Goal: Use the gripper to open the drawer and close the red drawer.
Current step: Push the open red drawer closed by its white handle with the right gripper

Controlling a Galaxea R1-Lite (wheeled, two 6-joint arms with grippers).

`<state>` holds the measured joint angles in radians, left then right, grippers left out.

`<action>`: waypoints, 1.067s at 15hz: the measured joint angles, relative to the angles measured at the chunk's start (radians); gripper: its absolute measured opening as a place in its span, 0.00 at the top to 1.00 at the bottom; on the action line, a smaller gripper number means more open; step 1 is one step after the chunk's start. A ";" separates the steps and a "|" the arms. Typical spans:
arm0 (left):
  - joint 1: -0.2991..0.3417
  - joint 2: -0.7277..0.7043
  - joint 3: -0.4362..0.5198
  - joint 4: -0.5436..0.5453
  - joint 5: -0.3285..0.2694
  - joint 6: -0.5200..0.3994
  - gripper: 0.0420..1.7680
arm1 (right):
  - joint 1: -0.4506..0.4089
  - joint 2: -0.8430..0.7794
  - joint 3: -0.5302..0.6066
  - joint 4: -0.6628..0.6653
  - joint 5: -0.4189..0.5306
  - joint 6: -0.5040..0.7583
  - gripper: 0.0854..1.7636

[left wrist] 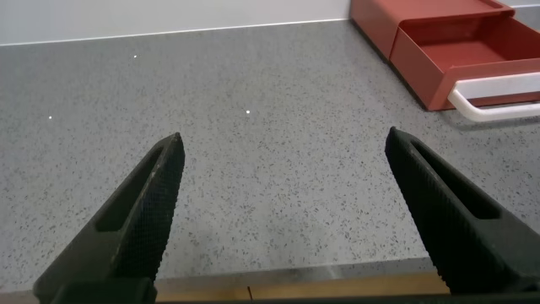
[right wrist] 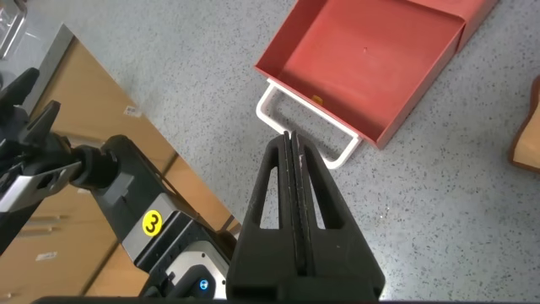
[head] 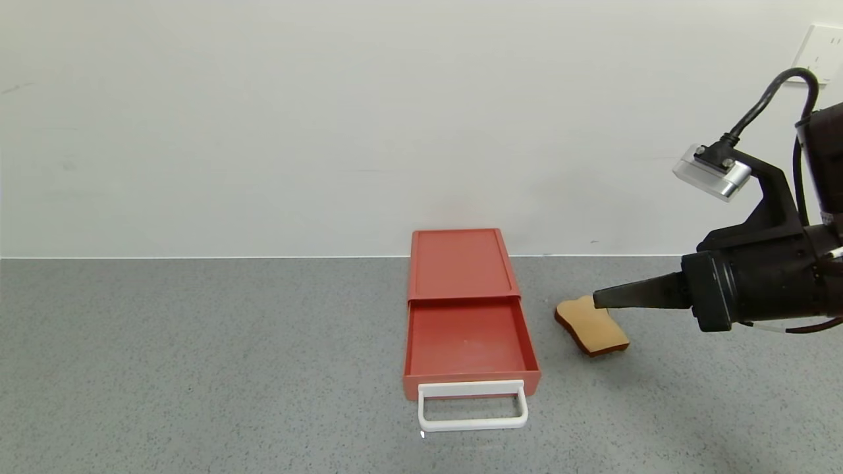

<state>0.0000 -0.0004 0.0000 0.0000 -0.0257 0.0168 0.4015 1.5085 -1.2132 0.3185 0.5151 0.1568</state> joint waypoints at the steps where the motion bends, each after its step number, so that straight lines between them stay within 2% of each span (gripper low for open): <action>1: 0.000 0.000 0.000 0.000 0.000 0.000 0.03 | 0.000 0.000 0.000 0.000 0.000 -0.001 0.98; 8: 0.000 0.000 0.000 0.000 0.002 0.000 0.03 | 0.031 0.021 -0.011 0.008 -0.033 0.003 0.98; 11: 0.000 0.000 0.000 0.000 0.002 0.000 0.03 | 0.104 0.070 -0.014 0.017 -0.204 0.006 0.98; 13: 0.000 0.000 -0.001 0.000 0.005 0.001 0.03 | 0.163 0.116 -0.015 0.024 -0.268 0.008 0.98; 16: 0.000 0.000 -0.001 0.000 0.006 0.001 0.03 | 0.246 0.196 -0.049 0.107 -0.351 0.033 0.98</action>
<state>0.0000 -0.0004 -0.0009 0.0000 -0.0202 0.0177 0.6479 1.7045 -1.2623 0.4251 0.1645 0.1896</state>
